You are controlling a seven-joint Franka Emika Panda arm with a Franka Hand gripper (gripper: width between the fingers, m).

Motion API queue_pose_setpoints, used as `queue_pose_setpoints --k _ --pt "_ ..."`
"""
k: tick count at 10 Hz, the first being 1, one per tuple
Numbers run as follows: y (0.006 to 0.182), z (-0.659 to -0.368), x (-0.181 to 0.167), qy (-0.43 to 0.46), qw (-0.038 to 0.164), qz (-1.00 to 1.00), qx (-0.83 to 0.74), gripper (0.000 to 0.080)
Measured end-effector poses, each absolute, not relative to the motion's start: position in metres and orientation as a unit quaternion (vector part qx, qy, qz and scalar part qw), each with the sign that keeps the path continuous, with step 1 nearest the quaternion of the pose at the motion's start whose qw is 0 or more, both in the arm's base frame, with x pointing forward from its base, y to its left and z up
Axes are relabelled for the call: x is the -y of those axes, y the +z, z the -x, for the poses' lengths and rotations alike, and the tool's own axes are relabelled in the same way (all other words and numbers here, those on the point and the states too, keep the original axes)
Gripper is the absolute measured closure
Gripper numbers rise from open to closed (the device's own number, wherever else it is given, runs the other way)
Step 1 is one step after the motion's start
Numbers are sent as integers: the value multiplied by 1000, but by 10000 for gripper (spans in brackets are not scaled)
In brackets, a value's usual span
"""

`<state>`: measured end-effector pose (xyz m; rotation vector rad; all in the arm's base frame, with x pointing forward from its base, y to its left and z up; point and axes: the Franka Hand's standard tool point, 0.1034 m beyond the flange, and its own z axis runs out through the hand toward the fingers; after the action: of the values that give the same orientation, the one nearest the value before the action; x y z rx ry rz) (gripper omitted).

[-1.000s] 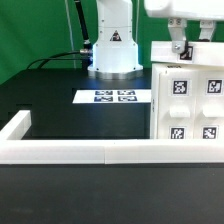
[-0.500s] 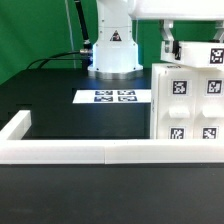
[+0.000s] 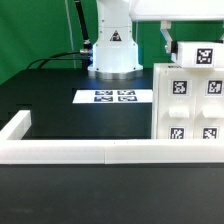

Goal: Assemble cabinet

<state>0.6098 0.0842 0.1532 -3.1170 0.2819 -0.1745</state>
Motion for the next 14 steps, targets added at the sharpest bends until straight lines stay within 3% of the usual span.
queue_pose_setpoints --k 6,14 --pt "153 -611 -87 -59 54 906 -415 239" --pt "152 -613 -90 -26 92 722 -685 239"
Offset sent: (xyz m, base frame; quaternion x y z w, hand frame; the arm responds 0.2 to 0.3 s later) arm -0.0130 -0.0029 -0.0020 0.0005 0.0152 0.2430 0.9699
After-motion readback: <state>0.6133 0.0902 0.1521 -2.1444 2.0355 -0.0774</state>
